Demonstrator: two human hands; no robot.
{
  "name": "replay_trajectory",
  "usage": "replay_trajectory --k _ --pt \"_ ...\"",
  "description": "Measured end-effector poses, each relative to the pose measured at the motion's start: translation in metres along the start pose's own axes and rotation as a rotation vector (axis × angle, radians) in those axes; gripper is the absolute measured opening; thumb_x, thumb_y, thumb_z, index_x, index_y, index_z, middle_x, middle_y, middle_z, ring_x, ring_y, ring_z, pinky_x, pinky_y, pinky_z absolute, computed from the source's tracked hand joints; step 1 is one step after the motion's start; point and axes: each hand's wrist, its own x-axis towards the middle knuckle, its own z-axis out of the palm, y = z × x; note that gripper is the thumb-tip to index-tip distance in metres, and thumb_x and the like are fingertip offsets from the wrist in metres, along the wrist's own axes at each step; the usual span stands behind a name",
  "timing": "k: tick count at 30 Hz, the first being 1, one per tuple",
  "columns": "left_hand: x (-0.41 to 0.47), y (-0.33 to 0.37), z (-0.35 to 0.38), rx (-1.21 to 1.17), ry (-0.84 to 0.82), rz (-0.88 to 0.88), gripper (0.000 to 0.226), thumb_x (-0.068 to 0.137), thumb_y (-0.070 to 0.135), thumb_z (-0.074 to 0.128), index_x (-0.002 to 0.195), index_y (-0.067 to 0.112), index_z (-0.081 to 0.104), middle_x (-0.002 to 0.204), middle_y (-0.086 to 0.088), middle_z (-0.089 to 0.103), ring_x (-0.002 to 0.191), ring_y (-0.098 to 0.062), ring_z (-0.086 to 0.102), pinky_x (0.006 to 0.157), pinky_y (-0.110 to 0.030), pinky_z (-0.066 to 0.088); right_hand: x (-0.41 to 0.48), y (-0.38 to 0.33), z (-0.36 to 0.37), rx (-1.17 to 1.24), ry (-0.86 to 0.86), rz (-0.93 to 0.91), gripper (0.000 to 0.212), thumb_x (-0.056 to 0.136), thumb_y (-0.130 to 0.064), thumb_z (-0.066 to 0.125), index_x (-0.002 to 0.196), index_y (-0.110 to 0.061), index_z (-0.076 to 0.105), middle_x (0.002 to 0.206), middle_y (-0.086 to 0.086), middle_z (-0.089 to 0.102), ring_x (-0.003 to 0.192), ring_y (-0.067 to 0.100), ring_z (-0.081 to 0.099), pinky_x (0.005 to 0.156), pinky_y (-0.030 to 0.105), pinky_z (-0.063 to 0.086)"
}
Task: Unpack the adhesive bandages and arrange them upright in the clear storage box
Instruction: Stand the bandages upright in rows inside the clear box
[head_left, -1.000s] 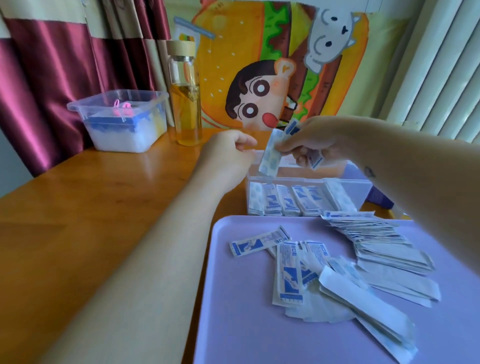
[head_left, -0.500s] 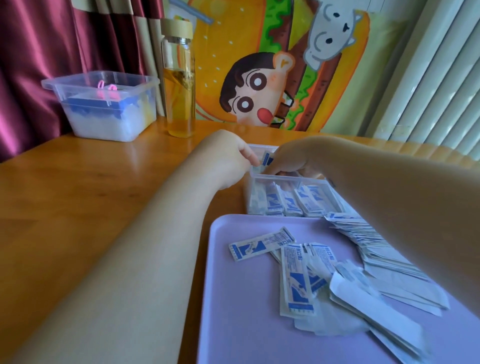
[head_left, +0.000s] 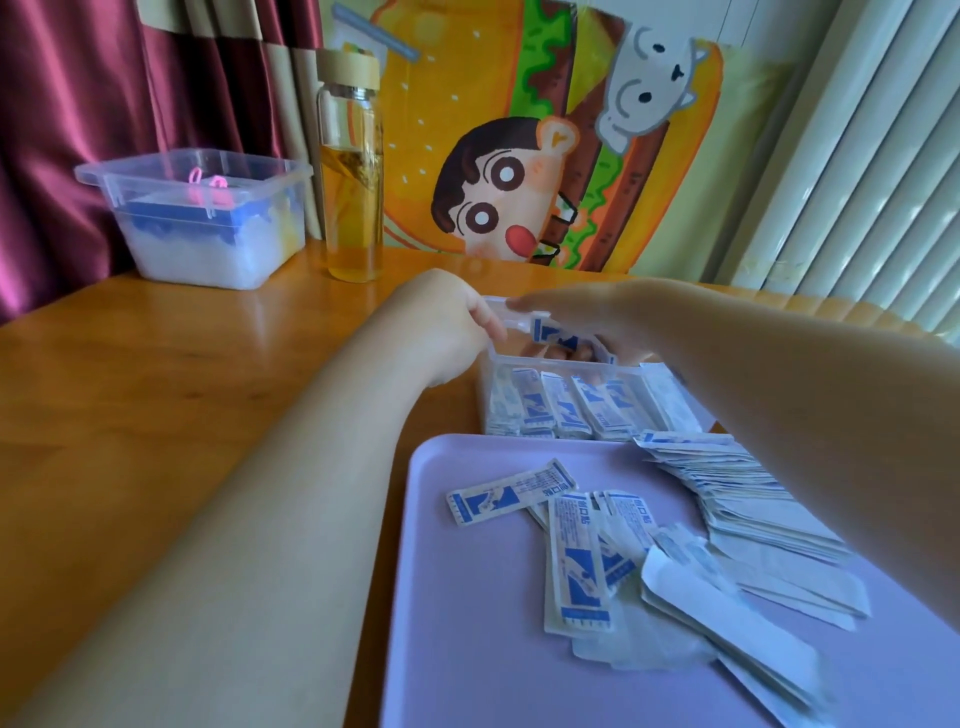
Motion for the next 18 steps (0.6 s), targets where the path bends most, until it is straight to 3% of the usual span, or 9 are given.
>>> replay_trajectory --k 4,6,8,10,12,15,18 --pt "0.0 0.0 -0.001 0.003 -0.04 0.003 0.025 0.091 0.017 0.056 0.113 0.017 0.068 0.114 -0.005 0.065 0.108 -0.021 0.06 0.076 -0.022 0.04 -0.007 0.007 -0.009 0.193 -0.141 -0.01 0.04 0.093 -0.036 0.032 0.094 -0.002 0.054 0.06 0.006 0.052 0.04 0.016 0.039 0.047 0.026 0.037" --pt "0.0 0.0 -0.001 0.006 -0.047 0.01 0.025 0.091 0.017 0.056 0.113 0.018 0.068 0.114 -0.004 0.065 0.108 -0.02 0.06 0.076 -0.021 0.039 -0.006 0.011 -0.009 0.196 -0.12 -0.013 0.03 0.092 -0.023 0.033 0.1 -0.001 0.052 0.071 0.009 0.048 0.049 0.017 0.038 0.049 0.028 0.037" --pt "0.002 -0.001 -0.002 0.009 -0.049 0.015 0.025 0.091 0.018 0.057 0.114 0.018 0.068 0.115 -0.004 0.065 0.108 -0.02 0.059 0.076 -0.021 0.039 -0.003 0.015 -0.009 0.239 -0.061 -0.026 0.028 0.094 -0.015 0.031 0.104 0.0 0.052 0.086 0.013 0.055 0.063 0.021 0.049 0.053 0.03 0.046" --pt "0.003 -0.001 -0.002 0.007 -0.05 0.013 0.025 0.091 0.019 0.057 0.113 0.018 0.068 0.115 -0.004 0.065 0.108 -0.02 0.06 0.076 -0.021 0.039 -0.002 0.018 -0.01 0.305 -0.032 -0.05 0.024 0.097 -0.01 0.032 0.1 0.0 0.053 0.099 0.014 0.06 0.08 0.025 0.058 0.069 0.036 0.053" --pt "0.004 -0.002 -0.001 0.001 -0.047 0.021 0.024 0.091 0.018 0.057 0.113 0.018 0.068 0.114 -0.003 0.065 0.107 -0.019 0.06 0.076 -0.021 0.04 -0.002 0.02 -0.01 0.281 -0.006 -0.066 0.023 0.099 -0.01 0.036 0.094 -0.002 0.057 0.097 0.012 0.062 0.083 0.024 0.059 0.076 0.034 0.052" --pt "0.005 -0.004 0.0 0.014 -0.047 0.032 0.024 0.091 0.017 0.057 0.113 0.019 0.068 0.113 -0.003 0.065 0.106 -0.018 0.06 0.074 -0.02 0.04 -0.001 0.021 -0.011 0.077 0.114 -0.059 0.022 0.097 -0.019 0.048 0.081 -0.008 0.057 0.074 0.005 0.054 0.063 0.017 0.045 0.058 0.024 0.036" --pt "0.005 -0.003 0.0 0.026 -0.056 0.029 0.025 0.091 0.016 0.056 0.113 0.019 0.068 0.114 -0.002 0.065 0.106 -0.018 0.06 0.075 -0.02 0.04 0.0 0.022 -0.009 -0.063 0.125 -0.052 0.025 0.094 -0.023 0.055 0.075 -0.008 0.058 0.068 0.003 0.046 0.058 0.014 0.036 0.054 0.022 0.029"
